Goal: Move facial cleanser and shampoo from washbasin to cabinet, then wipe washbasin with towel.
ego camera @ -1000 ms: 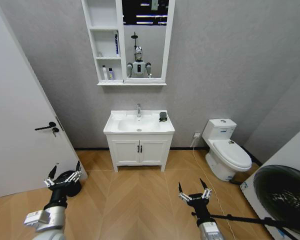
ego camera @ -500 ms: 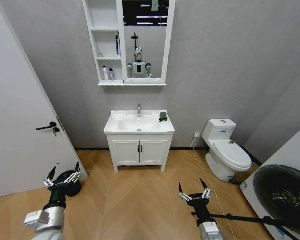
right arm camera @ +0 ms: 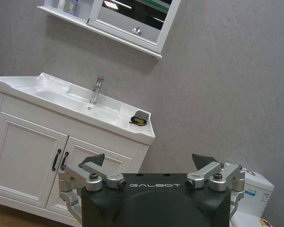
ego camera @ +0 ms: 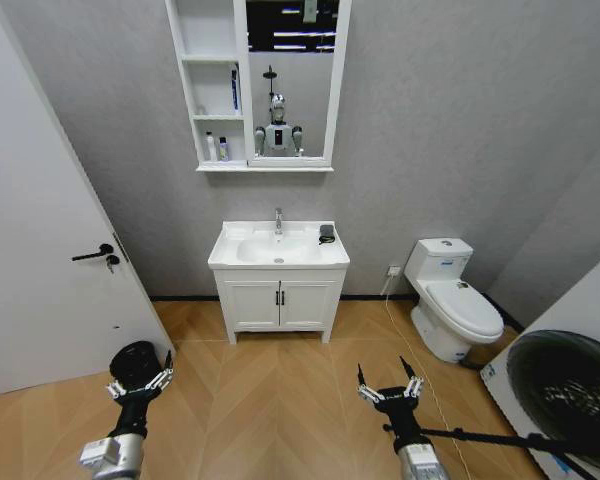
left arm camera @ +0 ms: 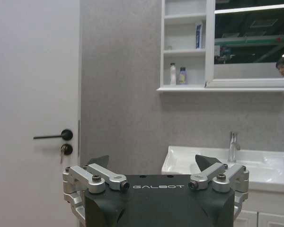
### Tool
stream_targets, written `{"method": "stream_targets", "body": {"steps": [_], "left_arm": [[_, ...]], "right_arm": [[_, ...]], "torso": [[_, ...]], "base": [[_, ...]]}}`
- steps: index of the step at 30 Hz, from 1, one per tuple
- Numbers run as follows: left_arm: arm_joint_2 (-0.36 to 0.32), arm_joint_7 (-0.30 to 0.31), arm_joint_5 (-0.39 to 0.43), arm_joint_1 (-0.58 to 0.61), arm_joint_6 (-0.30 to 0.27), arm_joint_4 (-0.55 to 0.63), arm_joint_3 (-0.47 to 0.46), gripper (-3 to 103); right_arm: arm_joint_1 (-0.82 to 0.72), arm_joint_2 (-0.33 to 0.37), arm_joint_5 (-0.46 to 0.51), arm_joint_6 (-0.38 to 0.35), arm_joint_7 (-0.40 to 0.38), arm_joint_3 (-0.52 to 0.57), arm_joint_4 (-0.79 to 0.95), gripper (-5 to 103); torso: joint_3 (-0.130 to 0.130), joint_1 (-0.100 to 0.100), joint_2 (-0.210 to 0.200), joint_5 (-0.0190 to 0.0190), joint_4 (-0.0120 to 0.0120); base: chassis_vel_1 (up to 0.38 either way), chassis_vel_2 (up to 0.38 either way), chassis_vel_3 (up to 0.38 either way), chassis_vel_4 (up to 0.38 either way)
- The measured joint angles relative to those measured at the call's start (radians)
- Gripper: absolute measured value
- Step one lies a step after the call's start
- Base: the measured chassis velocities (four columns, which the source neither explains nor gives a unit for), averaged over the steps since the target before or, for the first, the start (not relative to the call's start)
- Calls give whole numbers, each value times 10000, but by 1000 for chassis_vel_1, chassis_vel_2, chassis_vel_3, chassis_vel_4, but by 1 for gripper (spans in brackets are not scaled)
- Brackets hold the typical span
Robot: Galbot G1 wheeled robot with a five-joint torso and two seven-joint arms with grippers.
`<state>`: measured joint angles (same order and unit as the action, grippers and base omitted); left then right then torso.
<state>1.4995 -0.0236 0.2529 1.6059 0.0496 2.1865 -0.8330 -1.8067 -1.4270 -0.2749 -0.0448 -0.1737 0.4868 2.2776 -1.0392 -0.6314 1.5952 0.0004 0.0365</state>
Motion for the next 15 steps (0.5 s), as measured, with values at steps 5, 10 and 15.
{"method": "stream_targets", "body": {"steps": [5,10,15], "left_arm": [[-47,-24,-94,-167,-430,562,-14,100],[-53,-24,-106,-180,-456,583,-19,100],[-55,-24,-108,-181,-457,584,-20,100]], "right_arm": [[-1,0,0,0,0,0,0,100],[0,0,1,0,0,0,0,100],[0,0,1,0,0,0,0,100]], "torso": [[0,0,0,-4,0],[0,0,0,-4,0],[0,1,-1,-4,0]], "base": [[0,0,0,0],[0,0,0,0],[0,0,0,0]]}}
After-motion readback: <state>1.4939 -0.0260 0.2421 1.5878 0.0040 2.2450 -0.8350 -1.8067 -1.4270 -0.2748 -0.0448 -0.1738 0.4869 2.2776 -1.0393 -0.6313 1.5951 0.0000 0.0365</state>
